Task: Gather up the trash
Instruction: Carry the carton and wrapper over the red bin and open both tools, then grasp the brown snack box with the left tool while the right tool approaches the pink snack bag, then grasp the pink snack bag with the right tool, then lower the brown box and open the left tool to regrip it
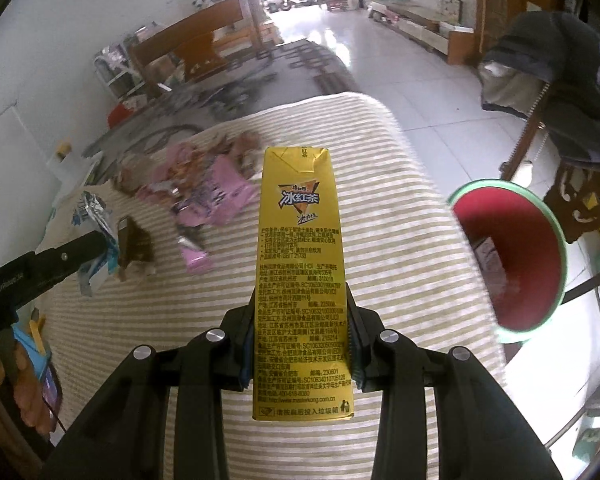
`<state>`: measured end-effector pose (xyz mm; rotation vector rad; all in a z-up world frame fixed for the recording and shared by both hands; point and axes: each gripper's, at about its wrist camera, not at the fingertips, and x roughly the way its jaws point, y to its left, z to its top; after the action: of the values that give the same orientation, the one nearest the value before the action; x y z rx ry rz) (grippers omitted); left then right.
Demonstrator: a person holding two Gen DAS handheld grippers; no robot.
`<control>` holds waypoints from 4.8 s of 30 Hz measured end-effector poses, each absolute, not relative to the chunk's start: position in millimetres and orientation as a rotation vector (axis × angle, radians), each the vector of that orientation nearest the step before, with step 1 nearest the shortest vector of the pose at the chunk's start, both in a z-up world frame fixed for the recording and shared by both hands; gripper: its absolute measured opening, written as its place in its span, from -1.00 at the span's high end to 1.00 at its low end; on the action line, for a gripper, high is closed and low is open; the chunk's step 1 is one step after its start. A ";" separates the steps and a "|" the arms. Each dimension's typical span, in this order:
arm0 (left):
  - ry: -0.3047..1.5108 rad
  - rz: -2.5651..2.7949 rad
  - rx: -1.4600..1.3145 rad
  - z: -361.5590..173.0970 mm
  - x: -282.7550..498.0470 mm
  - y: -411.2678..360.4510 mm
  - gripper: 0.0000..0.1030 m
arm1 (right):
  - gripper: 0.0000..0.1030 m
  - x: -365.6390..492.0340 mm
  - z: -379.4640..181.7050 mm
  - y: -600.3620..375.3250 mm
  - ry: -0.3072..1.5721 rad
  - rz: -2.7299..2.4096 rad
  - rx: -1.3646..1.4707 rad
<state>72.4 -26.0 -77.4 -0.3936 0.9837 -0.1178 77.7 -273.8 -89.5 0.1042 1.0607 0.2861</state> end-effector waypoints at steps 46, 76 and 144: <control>1.130 -0.412 -0.272 -100.5 166.0 -322.8 -0.44 | -0.13 122.1 -103.2 -528.5 1.038 0.086 0.326; 1.006 0.299 -0.504 -119.2 87.7 7.6 -0.45 | -0.25 112.7 -104.9 -382.2 1.084 0.205 0.205; 1.119 0.073 -0.381 -128.9 12.0 78.3 0.45 | 0.22 60.8 -110.3 -151.6 1.057 0.481 -0.078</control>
<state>12.0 78.3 -128.9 -0.3814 1.1188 0.0726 60.8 -151.6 -110.3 -0.0778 1.0573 0.4814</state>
